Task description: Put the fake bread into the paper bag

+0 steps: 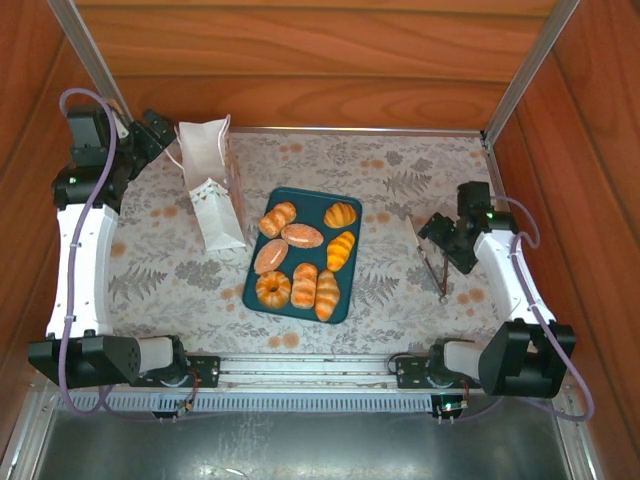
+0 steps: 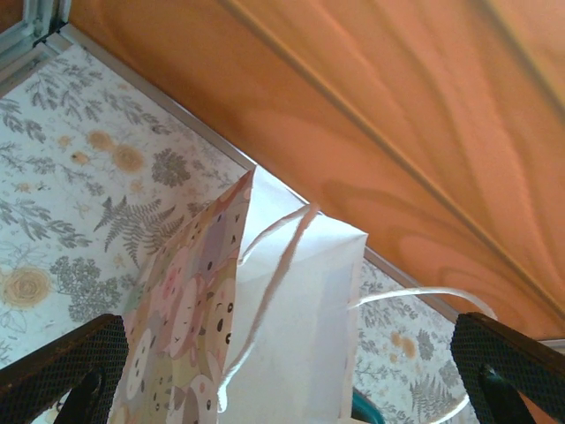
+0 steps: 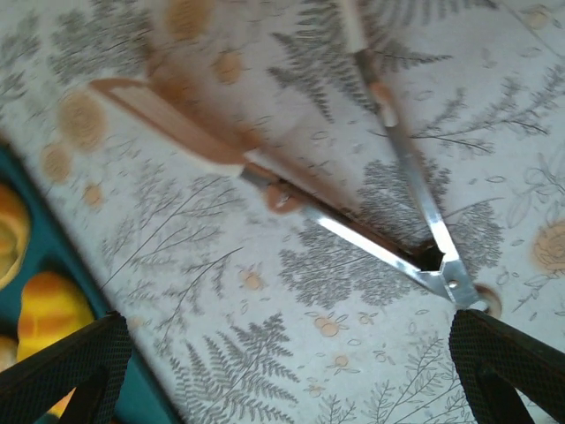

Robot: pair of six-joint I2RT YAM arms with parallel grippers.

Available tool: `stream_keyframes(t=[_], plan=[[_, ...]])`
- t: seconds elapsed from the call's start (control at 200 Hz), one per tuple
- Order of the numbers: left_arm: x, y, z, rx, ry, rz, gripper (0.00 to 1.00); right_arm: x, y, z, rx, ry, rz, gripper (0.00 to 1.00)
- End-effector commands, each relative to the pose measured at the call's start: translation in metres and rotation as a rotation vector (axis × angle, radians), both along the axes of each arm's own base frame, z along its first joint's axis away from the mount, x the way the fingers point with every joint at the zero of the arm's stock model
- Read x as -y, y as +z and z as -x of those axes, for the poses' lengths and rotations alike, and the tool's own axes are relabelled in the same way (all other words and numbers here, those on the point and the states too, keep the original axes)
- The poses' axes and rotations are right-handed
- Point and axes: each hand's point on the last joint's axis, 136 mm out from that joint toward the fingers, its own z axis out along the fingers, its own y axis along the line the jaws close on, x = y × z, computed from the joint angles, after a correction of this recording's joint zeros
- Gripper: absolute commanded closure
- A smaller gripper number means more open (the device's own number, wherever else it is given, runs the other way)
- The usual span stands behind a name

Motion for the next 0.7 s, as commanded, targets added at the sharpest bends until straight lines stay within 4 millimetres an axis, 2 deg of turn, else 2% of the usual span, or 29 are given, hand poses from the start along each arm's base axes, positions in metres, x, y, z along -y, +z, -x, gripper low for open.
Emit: stream_keyframes(t=[0.0,0.16,0.405,0.495,0.7], plan=[[0.003,0.03,0.01,0.076,-0.017,0.005,0.0,0.01,-0.01,0.0,0.027,-0.105,-0.089,0.0],[0.005,0.036,0.012,0.094,-0.028,0.013,0.0,0.025,-0.033,0.005,0.031,-0.237,-0.177,0.0],[0.006,0.034,0.011,0.091,-0.032,0.012,0.0,0.032,-0.058,0.01,0.019,-0.34,-0.223,0.01],[0.006,0.033,0.01,0.092,-0.031,0.013,0.0,0.029,-0.065,0.011,0.005,-0.34,-0.242,0.01],[0.005,0.032,0.009,0.091,-0.028,0.016,0.0,0.007,-0.073,0.009,-0.032,-0.29,-0.363,0.04]])
